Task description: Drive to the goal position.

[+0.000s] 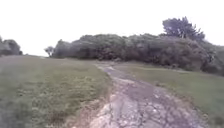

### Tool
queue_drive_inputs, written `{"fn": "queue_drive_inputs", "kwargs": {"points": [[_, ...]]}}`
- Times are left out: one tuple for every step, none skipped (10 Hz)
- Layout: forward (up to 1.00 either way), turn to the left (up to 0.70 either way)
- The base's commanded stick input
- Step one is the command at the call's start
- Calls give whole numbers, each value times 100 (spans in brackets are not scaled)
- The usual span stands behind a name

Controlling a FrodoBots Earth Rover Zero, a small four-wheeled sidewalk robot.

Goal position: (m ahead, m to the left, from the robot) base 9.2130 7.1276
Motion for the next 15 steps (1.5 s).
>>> {"fn": "queue_drive_inputs", "kwargs": {"points": [[100, 0], [100, 0], [100, 0], [100, 0], [100, -27], [100, -27], [100, -27], [100, -27], [100, -27], [100, -27], [100, -27], [100, -27], [100, -27], [100, -27], [100, 0]]}}
